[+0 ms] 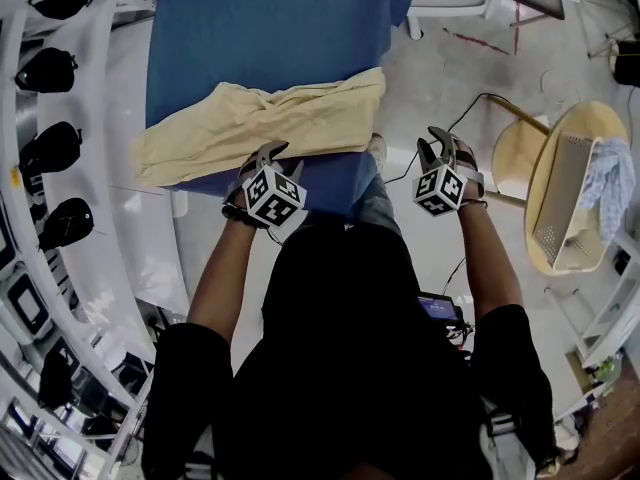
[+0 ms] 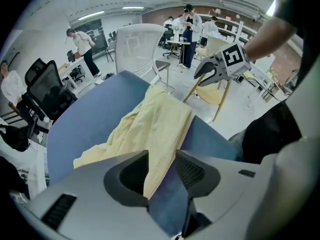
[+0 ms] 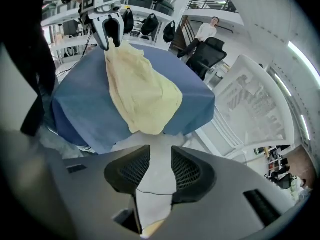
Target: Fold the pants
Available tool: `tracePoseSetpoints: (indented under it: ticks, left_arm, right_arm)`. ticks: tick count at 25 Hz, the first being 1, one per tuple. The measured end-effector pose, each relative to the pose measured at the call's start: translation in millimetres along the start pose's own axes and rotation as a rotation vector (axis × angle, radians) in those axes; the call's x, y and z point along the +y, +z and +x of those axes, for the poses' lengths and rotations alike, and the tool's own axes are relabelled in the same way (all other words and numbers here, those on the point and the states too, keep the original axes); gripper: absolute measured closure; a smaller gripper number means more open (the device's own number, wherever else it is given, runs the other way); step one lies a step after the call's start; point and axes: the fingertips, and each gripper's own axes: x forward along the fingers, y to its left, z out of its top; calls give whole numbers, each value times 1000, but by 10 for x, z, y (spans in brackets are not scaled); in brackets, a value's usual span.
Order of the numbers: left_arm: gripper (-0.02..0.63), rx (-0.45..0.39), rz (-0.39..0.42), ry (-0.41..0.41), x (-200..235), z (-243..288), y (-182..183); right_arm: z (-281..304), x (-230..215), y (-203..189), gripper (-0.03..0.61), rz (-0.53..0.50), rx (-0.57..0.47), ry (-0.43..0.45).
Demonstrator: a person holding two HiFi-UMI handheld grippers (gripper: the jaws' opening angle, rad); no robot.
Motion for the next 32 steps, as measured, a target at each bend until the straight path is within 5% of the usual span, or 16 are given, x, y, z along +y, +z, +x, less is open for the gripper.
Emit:
tracePoseSetpoints:
  ticks: [8, 16, 24, 32]
  left_arm:
    - [428, -44, -124, 80, 184, -272, 157]
    - [430, -47, -271, 172, 494, -615, -259]
    - [430, -82, -442, 174, 1094, -742, -1384]
    - [430, -53, -489, 171, 1949, -873, -2932]
  right_arm:
    - [-84, -310, 530, 440, -109, -102, 8]
    - [37, -163, 1311, 443, -257, -185, 69]
    - [141, 355, 2458, 453, -201, -212, 101]
    - [502, 1404, 4015, 457, -177, -243, 139]
